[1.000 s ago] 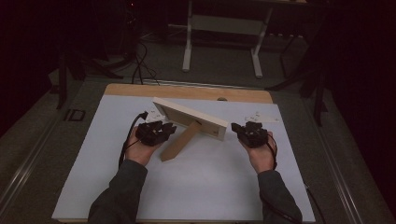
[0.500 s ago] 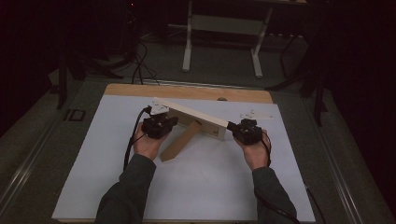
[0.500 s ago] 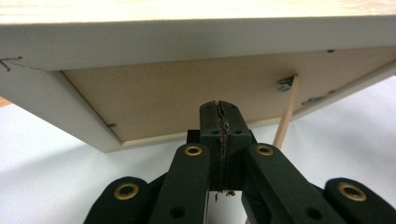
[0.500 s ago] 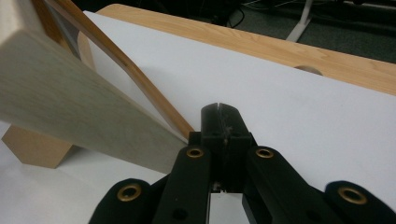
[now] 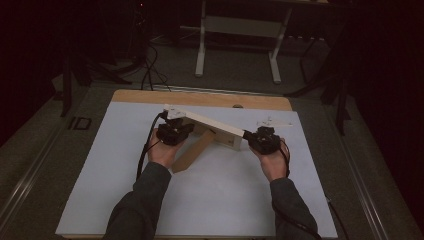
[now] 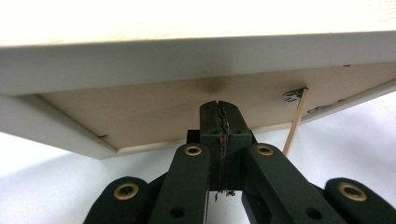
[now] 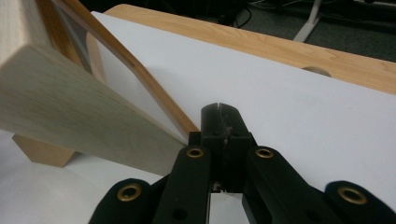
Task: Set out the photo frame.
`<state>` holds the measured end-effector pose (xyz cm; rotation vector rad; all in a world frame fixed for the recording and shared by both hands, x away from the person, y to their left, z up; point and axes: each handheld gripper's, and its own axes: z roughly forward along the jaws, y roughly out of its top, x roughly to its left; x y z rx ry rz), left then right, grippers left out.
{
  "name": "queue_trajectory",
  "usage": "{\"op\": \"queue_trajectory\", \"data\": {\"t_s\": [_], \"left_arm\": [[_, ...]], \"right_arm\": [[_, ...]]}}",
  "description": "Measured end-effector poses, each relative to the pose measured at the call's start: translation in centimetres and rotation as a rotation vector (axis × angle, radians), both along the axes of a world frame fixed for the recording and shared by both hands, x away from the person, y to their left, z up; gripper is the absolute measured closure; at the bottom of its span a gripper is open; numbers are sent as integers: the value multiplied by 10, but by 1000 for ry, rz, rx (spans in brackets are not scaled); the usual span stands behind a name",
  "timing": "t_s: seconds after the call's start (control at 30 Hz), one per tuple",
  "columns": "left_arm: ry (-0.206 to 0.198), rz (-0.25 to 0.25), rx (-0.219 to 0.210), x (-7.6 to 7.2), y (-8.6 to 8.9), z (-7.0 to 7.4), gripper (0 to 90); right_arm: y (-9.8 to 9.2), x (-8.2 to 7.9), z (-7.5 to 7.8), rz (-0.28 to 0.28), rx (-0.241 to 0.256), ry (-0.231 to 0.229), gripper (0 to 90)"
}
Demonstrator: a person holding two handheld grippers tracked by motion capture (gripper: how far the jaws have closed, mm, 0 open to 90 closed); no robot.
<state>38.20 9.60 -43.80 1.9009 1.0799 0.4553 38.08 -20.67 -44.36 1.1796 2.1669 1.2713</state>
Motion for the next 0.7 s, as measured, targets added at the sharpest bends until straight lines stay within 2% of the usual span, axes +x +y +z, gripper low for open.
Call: {"op": "queue_trajectory", "data": {"t_s": [0.17,0.47,0.7], "left_arm": [[5,3,-13,2,-3,0,900],[17,-13,4,4,-11,2,900],[17,-35,-3,1,-16,6,900]], "right_arm": [[0,-1,0,17,-5,5,900],[1,-2,0,43,-3,9,900],[3,-4,1,60,-12,7,900]]}}
